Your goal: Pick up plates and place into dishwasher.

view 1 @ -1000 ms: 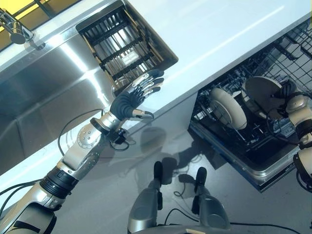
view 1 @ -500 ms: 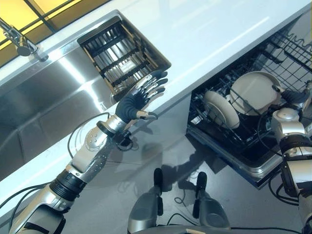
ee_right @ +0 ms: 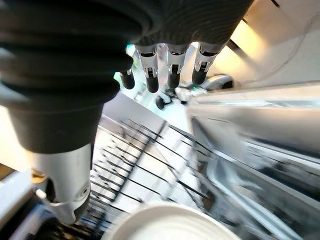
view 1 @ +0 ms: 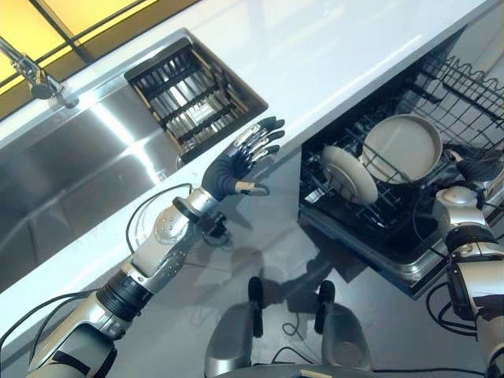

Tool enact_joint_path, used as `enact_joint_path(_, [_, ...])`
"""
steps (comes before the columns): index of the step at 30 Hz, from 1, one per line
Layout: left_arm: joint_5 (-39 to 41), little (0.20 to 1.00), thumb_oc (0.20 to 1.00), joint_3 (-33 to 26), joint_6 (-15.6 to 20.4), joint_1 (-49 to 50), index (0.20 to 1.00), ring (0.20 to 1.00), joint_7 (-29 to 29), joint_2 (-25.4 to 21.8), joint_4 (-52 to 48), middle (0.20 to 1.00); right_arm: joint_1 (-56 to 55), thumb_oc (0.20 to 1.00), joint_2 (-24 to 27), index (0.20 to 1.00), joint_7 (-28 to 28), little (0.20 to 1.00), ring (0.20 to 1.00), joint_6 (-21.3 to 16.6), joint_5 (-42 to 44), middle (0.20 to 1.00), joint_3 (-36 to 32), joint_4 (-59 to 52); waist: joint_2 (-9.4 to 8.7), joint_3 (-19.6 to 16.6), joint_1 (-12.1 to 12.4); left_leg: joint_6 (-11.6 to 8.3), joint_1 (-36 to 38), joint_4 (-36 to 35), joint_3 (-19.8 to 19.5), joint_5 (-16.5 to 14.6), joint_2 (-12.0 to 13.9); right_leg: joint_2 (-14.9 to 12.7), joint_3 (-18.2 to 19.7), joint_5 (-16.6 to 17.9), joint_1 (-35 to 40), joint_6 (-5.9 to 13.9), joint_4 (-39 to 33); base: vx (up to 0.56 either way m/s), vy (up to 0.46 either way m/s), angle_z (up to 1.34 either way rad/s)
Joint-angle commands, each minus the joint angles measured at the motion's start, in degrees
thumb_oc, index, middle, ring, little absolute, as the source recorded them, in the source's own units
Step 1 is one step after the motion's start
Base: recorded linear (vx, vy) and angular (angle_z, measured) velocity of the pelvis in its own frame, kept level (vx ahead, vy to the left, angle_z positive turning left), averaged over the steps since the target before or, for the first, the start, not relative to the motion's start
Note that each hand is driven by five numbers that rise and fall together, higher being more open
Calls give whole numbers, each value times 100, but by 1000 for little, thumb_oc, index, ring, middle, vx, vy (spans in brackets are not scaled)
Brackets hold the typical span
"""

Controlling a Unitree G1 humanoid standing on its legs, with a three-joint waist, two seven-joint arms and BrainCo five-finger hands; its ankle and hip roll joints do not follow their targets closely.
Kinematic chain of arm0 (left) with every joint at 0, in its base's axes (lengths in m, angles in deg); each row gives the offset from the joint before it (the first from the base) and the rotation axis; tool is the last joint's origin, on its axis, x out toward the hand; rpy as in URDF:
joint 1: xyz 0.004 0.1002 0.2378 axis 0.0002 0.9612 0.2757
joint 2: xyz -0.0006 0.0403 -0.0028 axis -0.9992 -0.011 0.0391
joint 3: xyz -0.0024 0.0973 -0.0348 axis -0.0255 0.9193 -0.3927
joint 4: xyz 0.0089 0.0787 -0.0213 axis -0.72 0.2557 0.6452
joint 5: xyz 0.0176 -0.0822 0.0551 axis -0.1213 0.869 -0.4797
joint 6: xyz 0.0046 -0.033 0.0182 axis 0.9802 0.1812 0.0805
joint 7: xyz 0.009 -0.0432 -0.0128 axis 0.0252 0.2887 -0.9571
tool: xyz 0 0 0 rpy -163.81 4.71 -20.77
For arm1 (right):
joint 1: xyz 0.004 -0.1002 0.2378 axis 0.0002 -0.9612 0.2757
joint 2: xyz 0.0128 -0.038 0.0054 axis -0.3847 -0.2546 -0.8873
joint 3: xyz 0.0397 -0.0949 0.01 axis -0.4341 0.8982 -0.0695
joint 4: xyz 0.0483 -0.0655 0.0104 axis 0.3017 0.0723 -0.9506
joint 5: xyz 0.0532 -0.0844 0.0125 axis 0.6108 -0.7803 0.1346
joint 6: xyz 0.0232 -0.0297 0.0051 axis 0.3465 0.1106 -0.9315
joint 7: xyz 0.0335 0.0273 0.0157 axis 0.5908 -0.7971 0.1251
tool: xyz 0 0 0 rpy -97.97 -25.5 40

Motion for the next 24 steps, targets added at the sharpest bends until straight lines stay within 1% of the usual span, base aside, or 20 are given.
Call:
enact_joint_path(1, [19,1000,1000,1,337,-148,1000,1000,-1,111,-332,1000,377,1000,174,1000,-598,1000,1000,-72,261,1000,353,-174,90,427,144,604,-671,1611,293,-1383,-334,-24,-49,-845,-472,-328,1289,-53,-8,-2])
enact_joint_path(3, [19,1000,1000,-8,343,-150,1000,1000,-39,112,-310,1000,419,1000,151,1000,-830,1000,1000,-13,373,1000,431,-69,88,468,164,656,-818,1834,264,-1461,-351,-74,-6,-917,-622,-350,1530,-33,-11,-8])
enact_joint_path(5, [-5,1000,1000,-31,338,-140,1000,1000,-63,134,-270,1000,469,1000,102,1000,-1102,1000,1000,203,602,1000,509,50,86,513,171,708,-968,2069,243,-1548,-358,-92,57,-995,-789,-383,1773,-4,-2,2])
enact_joint_path(6, [3,1000,1000,-47,337,-136,1000,1000,-77,135,-262,1000,480,1000,87,1000,-1138,1000,1000,233,632,1000,504,88,87,511,175,722,-1011,2113,250,-1564,-353,-94,70,-1014,-840,-387,1831,-12,-5,7])
enact_joint_path(10, [-41,1000,1000,-22,311,-171,1000,1000,-53,181,-245,1000,488,1000,-36,1000,-1440,1000,1000,578,1000,1000,502,467,104,534,221,784,-1223,2379,212,-1649,-368,-102,98,-1102,-1032,-432,2087,4,-24,9])
enact_joint_path(12, [-32,1000,1000,6,295,-193,1000,1000,-63,184,-226,1000,505,1000,-87,1000,-1702,1000,1000,746,1199,1000,488,667,118,534,254,797,-1283,2479,192,-1683,-386,-113,87,-1131,-1092,-447,2187,18,-30,0])
enact_joint_path(14, [-19,1000,1000,33,261,-222,1000,1000,-64,185,-221,1000,528,1000,-139,1000,-2062,1000,1000,823,1461,1000,545,785,126,534,277,797,-1337,2543,171,-1690,-397,-117,90,-1142,-1143,-456,2253,9,-11,2])
enact_joint_path(15, [-33,1000,1000,32,208,-226,1000,1000,-73,191,-250,1000,546,1000,-158,1000,-2464,1000,1000,885,1778,1000,589,811,125,534,297,796,-1366,2586,158,-1694,-405,-127,85,-1151,-1169,-466,2295,16,-18,5])
enact_joint_path(16, [-32,1000,1000,28,186,-224,1000,1000,-87,190,-265,1000,566,1000,-174,1000,-2608,1000,1000,908,1851,1000,606,818,124,534,305,792,-1382,2617,154,-1702,-411,-130,84,-1163,-1178,-475,2319,23,-28,4])
enact_joint_path(18, [17,1000,1000,-24,97,-216,1000,1000,-158,151,-319,1000,635,1000,-194,1000,-3358,1000,1000,837,2234,1000,695,791,114,534,347,784,-1408,2656,131,-1709,-417,-142,72,-1179,-1191,-486,2362,27,-34,2])
enact_joint_path(19, [47,1000,1000,-68,59,-203,1000,1000,-203,137,-325,1000,652,1000,-185,1000,-3676,1000,1000,713,2449,1000,713,712,101,534,359,784,-1416,2669,115,-1713,-423,-148,62,-1191,-1201,-497,2389,30,-34,-2])
enact_joint_path(20, [79,1000,1000,-122,-12,-193,1000,1000,-231,121,-362,1000,649,1000,-202,1000,-3877,1000,1000,632,2585,1000,715,624,86,534,370,784,-1420,2682,108,-1716,-428,-152,49,-1204,-1197,-502,2408,34,-39,-4])
enact_joint_path(22, [169,1000,1000,-290,-159,-158,1000,1000,-347,72,-390,1000,620,1000,-258,1000,-4407,1000,1000,248,2894,1000,724,392,41,534,390,790,-1459,2737,97,-1735,-418,-149,37,-1233,-1228,-504,2478,31,-47,-6])
enact_joint_path(23, [188,1000,1000,-320,-195,-156,1000,1000,-363,55,-391,1000,633,1000,-251,1000,-4522,1000,1000,165,3009,1000,737,331,20,532,391,795,-1473,2753,94,-1743,-412,-148,34,-1238,-1238,-505,2492,110,-63,-9])
enact_joint_path(24, [212,1000,1000,-383,-279,-144,1000,1000,-409,35,-382,1000,650,1000,-251,1000,-4779,1000,1000,0,3225,1000,739,195,-14,517,411,781,-1444,2844,39,-1925,-426,-121,80,-1400,-1218,-443,2602,115,-71,-8])
